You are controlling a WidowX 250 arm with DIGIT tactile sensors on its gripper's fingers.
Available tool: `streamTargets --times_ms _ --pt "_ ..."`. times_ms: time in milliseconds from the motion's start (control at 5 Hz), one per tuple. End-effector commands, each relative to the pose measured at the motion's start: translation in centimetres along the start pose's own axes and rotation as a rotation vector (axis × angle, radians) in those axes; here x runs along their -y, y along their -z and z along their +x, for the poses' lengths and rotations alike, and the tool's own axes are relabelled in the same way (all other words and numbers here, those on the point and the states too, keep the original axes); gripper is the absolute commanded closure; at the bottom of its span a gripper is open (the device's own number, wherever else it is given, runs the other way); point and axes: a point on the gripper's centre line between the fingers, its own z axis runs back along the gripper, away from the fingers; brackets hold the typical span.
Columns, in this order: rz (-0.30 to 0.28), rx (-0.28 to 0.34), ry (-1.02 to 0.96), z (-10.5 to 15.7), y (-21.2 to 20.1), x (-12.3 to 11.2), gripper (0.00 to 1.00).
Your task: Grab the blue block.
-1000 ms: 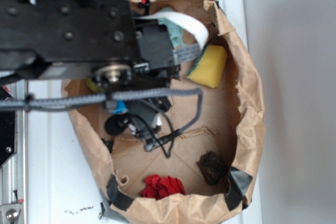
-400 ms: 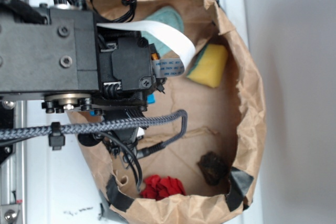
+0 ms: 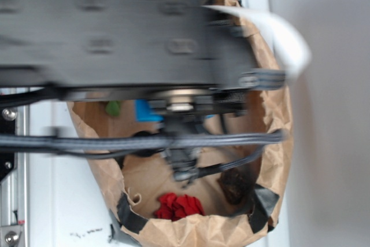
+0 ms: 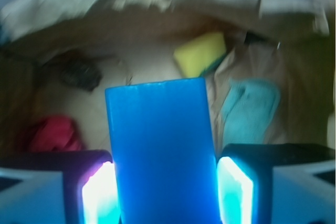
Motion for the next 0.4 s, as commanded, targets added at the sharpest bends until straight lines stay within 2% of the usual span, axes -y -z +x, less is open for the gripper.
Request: streamTargets --times_ms 0,200 --pt "-0.028 0.183 -0.020 0.94 -1.13 -0.84 1.00" --pt "-0.045 0.210 -0.013 0.10 -1.24 -0.66 1.00"
